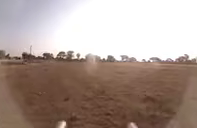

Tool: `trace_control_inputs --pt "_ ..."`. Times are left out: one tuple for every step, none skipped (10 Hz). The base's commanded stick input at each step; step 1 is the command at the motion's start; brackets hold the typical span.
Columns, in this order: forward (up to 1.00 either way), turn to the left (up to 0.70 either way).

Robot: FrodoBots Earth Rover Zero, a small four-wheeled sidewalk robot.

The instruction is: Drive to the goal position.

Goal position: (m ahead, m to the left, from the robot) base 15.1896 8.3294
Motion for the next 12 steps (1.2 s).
trace_control_inputs --pt "0.7 0.0" --pt "0.7 0.0" --pt "0.7 0.0" --pt "0.7 0.0" --pt "0.7 0.0" --pt "0.7 0.0" --pt "0.7 0.0" --pt "0.7 0.0" --pt "0.7 0.0" --pt "0.7 0.0" --pt "0.7 0.0" --pt "0.7 0.0"
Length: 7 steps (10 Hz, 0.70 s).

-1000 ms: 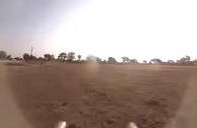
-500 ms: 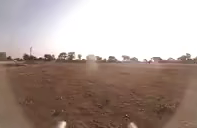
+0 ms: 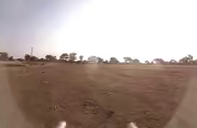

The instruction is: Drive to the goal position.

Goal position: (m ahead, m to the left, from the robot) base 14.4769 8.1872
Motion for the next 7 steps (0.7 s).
trace_control_inputs --pt "0.7 0.0" --pt "0.7 0.0" --pt "0.7 0.0" --pt "0.7 0.0" --pt "0.7 0.0" --pt "0.7 0.0" --pt "0.7 0.0"
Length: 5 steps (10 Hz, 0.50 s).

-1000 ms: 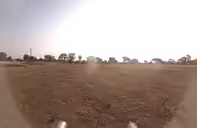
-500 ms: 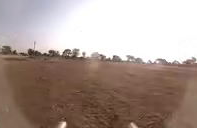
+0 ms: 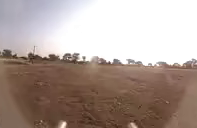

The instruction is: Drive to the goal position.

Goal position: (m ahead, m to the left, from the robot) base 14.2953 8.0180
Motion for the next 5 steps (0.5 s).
trace_control_inputs --pt "0.7 0.0" --pt "0.7 0.0" --pt "0.7 0.0" --pt "0.7 0.0" --pt "0.7 0.0"
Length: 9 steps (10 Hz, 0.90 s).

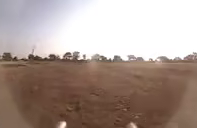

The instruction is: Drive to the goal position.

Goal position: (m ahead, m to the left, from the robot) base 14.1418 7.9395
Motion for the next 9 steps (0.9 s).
trace_control_inputs --pt "0.7 0.0" --pt "0.7 0.0" --pt "0.7 0.0" --pt "0.7 0.0" --pt "0.7 0.0" --pt "0.7 0.0" --pt "0.7 0.0" --pt "0.7 0.0" --pt "0.7 0.0"
